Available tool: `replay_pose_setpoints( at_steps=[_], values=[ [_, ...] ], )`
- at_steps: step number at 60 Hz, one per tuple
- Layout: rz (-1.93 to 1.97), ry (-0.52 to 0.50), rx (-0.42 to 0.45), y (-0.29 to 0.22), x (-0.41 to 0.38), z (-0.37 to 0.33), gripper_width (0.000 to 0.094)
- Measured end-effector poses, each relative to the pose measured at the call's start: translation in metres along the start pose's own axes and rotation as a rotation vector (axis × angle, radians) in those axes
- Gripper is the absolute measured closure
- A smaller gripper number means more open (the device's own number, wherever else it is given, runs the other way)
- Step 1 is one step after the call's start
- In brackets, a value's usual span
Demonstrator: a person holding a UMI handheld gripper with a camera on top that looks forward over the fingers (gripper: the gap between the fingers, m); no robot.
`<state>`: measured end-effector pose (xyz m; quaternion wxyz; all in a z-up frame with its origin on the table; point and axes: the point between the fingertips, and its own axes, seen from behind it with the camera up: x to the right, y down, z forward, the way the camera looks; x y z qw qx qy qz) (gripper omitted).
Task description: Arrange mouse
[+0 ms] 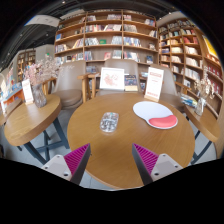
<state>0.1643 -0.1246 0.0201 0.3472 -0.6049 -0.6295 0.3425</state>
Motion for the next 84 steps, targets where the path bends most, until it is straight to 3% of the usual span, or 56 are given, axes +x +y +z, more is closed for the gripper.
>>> replay_pose_setpoints(
  at_steps=[27,58,60,63,75,84],
  values=[
    [0.025,0.017,-0.083,-0.02,-0.009,0.097,0.0083],
    [0.033,0.01,-0.09,-0.054,-0.009,0.152,0.0088],
    [0.029,0.006,-0.087,-0.055,-0.01,0.153,0.0129],
    [0.019,0.005,-0.079,-0.057,-0.01,0.158,0.047],
    [0.052,-0.044,-0.108,-0.07,-0.011,0.146,0.0518],
    [0.038,-0.062,-0.034,-0.124,0.014,0.12,0.053]
  ],
)
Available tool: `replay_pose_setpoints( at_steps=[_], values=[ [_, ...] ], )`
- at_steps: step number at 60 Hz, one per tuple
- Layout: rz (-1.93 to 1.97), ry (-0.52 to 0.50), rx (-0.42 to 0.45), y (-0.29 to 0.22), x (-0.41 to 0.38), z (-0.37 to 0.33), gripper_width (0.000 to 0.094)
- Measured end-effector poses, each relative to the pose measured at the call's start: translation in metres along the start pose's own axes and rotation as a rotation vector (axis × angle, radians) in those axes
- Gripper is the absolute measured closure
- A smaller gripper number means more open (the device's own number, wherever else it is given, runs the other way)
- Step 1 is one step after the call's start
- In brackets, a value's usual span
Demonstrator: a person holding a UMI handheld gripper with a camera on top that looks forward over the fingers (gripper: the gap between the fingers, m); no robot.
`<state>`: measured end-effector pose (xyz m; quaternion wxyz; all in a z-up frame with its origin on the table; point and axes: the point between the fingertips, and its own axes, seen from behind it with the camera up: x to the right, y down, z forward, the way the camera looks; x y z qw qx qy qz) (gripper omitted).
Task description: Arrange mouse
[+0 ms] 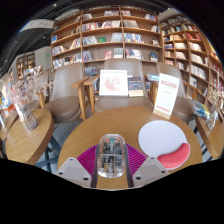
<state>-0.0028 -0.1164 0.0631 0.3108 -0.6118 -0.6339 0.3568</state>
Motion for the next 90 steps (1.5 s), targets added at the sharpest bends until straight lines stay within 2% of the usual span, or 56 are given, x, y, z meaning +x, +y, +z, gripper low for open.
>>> replay_pose_setpoints(
  at_steps=[10,17,36,44,51,52,54,55,56,58,66,71,90],
  values=[
    [-0.038,0.054,0.101,-0.068,0.062,-0.014,0.0528],
    [-0.052,0.131,0.127,-0.082,0.126,0.008,0.0528],
    [-0.082,0.236,0.017,-0.025,0.229,0.096,0.0528],
    [-0.061,0.181,-0.02,-0.005,0.229,0.112,0.0512],
    [-0.062,0.168,-0.022,-0.003,0.229,0.115,0.0403],
    [-0.062,0.174,-0.021,-0.004,0.231,0.114,0.0354],
    [-0.063,0.202,-0.017,-0.006,0.237,0.111,0.0174],
    [-0.062,0.22,-0.017,-0.007,0.241,0.109,0.0079],
    [-0.062,0.23,-0.02,-0.007,0.242,0.106,0.0072],
    [-0.062,0.238,-0.017,-0.009,0.242,0.1,0.0109],
    [-0.015,0.194,0.037,-0.022,0.222,0.047,0.0085],
    [-0.005,0.201,0.061,-0.021,0.212,-0.006,0.0081],
    [0.038,0.179,0.088,0.046,0.157,-0.216,0.0083]
  ],
)
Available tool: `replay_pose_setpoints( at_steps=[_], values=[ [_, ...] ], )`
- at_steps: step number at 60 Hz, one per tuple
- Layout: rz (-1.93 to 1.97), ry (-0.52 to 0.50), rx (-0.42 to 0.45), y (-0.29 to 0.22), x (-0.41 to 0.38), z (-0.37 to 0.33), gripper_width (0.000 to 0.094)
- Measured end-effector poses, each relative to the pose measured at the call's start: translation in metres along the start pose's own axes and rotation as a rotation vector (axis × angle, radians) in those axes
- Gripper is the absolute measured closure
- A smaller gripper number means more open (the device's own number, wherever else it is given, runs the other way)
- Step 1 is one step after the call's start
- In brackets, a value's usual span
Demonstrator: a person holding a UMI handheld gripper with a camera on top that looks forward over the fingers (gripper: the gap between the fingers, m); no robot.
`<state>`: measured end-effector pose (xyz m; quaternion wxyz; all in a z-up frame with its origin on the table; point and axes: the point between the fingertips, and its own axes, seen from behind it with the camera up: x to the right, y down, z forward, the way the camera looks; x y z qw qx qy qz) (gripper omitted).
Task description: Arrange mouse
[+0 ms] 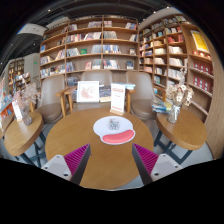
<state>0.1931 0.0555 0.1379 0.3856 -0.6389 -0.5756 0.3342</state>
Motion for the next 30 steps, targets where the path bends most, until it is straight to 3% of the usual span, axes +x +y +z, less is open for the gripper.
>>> replay_pose_setpoints(
  at_steps=[13,30],
  values=[
    [-0.013,-0.01,-0.012,0.047,0.002,-0.093,0.0083],
    [-0.025,-0.006,0.022,0.054,0.002,-0.131,0.0084]
  ],
)
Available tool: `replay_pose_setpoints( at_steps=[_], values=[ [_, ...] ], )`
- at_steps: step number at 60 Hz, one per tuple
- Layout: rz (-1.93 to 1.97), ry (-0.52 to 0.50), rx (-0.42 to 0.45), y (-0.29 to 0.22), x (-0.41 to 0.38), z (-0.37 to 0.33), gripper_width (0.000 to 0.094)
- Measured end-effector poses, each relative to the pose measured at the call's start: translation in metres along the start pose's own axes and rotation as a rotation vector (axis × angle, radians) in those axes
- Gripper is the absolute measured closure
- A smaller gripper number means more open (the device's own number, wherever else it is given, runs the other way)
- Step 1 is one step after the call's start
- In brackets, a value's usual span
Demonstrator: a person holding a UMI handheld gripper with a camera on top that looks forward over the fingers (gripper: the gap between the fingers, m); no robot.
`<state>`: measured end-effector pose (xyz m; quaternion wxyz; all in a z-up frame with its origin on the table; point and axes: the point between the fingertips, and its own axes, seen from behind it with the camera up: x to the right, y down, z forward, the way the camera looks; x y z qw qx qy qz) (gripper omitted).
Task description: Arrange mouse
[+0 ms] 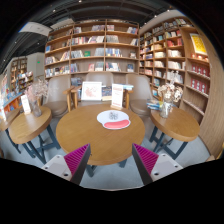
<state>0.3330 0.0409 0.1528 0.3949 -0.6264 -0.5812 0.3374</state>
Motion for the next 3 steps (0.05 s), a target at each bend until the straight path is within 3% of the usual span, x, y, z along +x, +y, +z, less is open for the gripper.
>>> replay_pose_setpoints(
  at_steps=[3],
  values=[
    [-0.002,-0.001,0.011,-0.0022,-0.0011,-0.0032,0.0085]
  ],
)
